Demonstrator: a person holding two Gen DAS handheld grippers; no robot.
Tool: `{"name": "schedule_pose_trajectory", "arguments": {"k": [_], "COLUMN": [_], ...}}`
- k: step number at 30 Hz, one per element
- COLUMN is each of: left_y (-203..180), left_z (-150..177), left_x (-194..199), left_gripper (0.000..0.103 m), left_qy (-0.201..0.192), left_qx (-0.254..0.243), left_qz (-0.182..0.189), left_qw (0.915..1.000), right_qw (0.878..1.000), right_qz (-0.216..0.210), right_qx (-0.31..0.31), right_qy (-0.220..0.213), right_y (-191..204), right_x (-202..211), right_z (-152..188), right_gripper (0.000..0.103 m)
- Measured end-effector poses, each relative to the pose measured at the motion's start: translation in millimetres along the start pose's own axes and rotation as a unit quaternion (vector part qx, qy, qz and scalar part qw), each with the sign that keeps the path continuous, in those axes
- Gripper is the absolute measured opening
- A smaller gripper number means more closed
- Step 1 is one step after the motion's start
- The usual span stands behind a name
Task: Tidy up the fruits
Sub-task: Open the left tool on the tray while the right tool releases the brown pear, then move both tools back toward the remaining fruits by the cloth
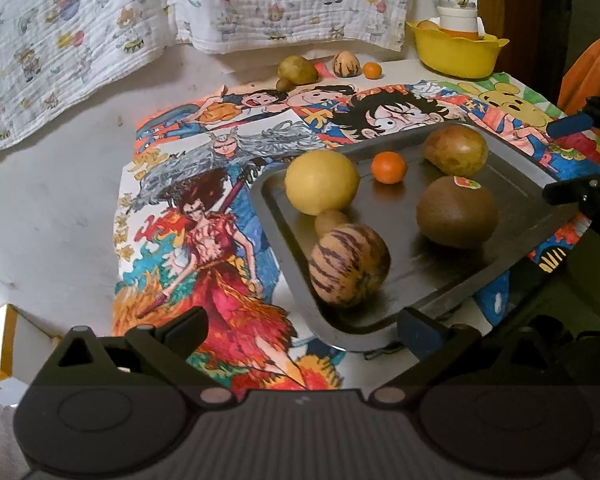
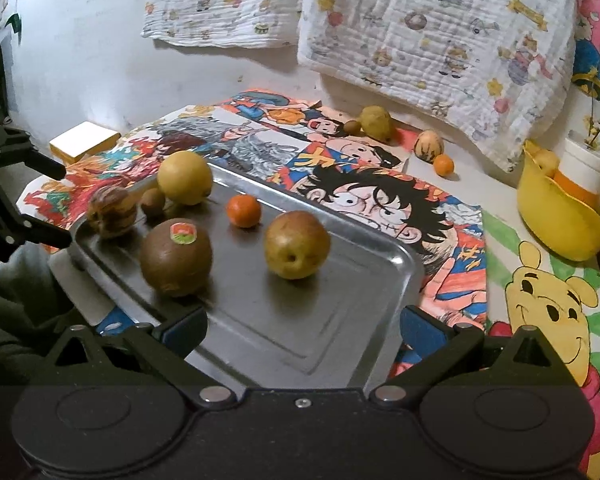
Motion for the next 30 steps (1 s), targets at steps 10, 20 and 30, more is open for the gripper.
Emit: {"name": "schedule_pose_trajectory", "arguments": {"k": [10, 20, 30], "left_y": [20.9, 41.7, 56.0], "left_z": [-29.3, -81.7, -141.3], "left_x": [-4.5, -24.4, -76.0], "left_gripper": [0.102, 0.102, 0.102], "left_qy": [0.005, -0.025, -0.046], "left_qx": [-0.002, 0.016, 0.030], "left_qz": [-0.007, -0.011, -0.018], "left_qw": [1.0000, 0.9995, 0.9983], "right_qw": [1.000, 0.999, 0.998], "right_qz": [0.001, 0.006, 0.028], "right_qx": [-0.001, -0.006, -0.019], "right_qy": [-0.006, -0.033, -0.043], "right_y": [-17.4, -38.6, -76.4], "right_x": [-17.3, -37.4, -72.6], "right_z": [-20.9, -55.9, -97.9], "right_gripper": [0.102, 0.102, 0.102]}}
Point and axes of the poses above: each gripper's, at about its wrist camera, not at the fingertips, and x roughly against the way its jaws point, y to its left, z to its underside, the point moved 7 cm from there along -x, roughly the way its jaws point, and after that the axes turned 2 degrees about -y, right-handed, at the moved point
